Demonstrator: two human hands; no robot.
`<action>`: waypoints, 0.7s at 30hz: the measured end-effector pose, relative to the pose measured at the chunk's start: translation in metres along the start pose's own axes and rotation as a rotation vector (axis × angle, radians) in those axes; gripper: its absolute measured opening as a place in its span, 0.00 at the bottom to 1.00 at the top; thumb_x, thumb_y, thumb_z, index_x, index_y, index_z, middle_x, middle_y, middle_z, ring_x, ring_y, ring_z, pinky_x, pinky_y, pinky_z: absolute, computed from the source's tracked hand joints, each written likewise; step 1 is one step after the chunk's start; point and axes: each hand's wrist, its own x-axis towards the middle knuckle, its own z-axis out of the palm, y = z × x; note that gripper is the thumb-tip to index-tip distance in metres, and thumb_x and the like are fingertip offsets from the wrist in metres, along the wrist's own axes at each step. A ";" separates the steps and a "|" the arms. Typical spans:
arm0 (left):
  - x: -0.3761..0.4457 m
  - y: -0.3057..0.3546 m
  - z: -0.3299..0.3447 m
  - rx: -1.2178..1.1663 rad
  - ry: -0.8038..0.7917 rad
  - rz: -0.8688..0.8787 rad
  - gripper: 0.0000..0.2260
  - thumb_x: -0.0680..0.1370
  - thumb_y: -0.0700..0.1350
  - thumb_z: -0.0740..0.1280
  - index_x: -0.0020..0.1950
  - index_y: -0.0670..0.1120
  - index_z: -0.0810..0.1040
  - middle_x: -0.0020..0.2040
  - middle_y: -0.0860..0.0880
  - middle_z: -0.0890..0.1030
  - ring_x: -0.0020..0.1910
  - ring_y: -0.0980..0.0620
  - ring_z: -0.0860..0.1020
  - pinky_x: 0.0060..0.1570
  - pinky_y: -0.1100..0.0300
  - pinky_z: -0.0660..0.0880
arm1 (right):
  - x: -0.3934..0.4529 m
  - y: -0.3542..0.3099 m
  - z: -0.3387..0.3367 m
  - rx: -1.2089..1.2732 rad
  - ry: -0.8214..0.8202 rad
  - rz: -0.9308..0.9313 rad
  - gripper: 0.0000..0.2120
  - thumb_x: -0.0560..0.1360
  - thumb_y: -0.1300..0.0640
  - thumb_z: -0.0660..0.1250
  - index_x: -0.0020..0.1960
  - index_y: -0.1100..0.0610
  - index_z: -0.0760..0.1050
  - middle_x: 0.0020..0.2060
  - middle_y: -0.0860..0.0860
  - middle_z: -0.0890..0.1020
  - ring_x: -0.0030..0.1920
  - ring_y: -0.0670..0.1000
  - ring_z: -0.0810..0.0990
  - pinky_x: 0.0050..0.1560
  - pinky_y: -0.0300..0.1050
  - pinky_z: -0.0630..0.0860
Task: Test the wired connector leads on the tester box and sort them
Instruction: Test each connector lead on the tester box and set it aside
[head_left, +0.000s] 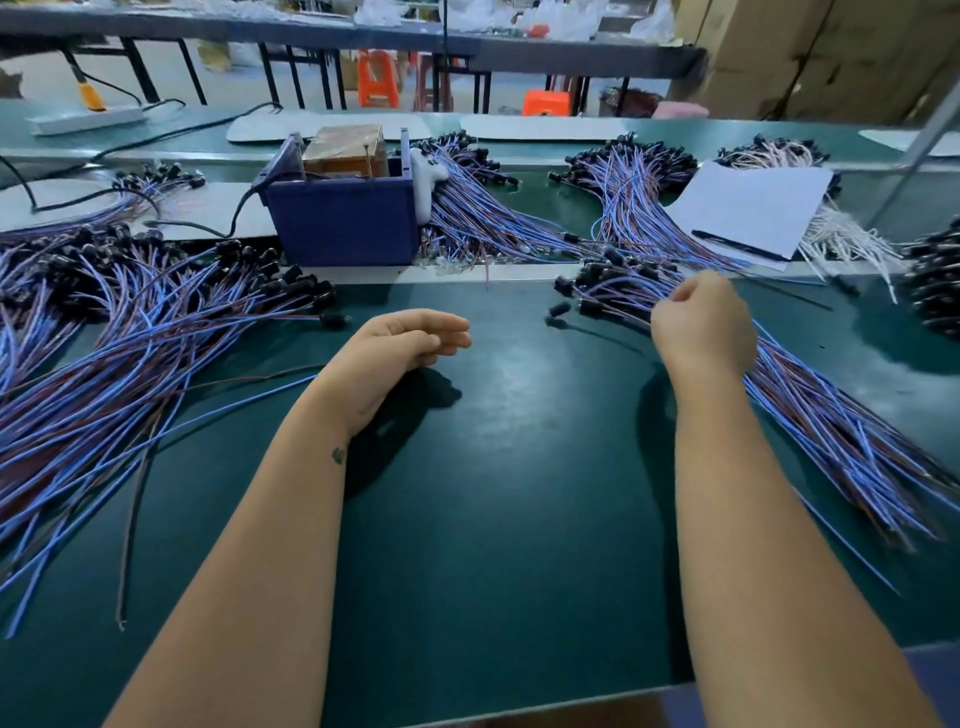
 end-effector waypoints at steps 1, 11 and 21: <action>0.000 0.000 0.001 0.004 0.005 -0.003 0.19 0.79 0.30 0.56 0.50 0.48 0.83 0.46 0.51 0.86 0.49 0.56 0.81 0.57 0.62 0.73 | 0.000 0.005 -0.002 -0.137 0.011 0.063 0.11 0.73 0.61 0.61 0.54 0.59 0.76 0.51 0.58 0.79 0.53 0.62 0.76 0.52 0.52 0.71; -0.003 0.003 0.000 0.015 0.027 -0.013 0.19 0.79 0.30 0.55 0.51 0.46 0.82 0.46 0.51 0.86 0.49 0.55 0.81 0.56 0.62 0.74 | -0.025 -0.024 0.033 -0.150 -0.254 0.056 0.19 0.77 0.47 0.56 0.62 0.50 0.75 0.66 0.57 0.72 0.66 0.61 0.67 0.66 0.62 0.62; -0.002 0.003 -0.004 -0.075 0.114 -0.050 0.17 0.80 0.31 0.54 0.50 0.45 0.81 0.42 0.51 0.86 0.46 0.54 0.82 0.51 0.64 0.77 | 0.007 0.011 0.018 -0.215 -0.213 0.222 0.25 0.77 0.40 0.49 0.67 0.45 0.73 0.75 0.59 0.58 0.75 0.61 0.53 0.69 0.74 0.45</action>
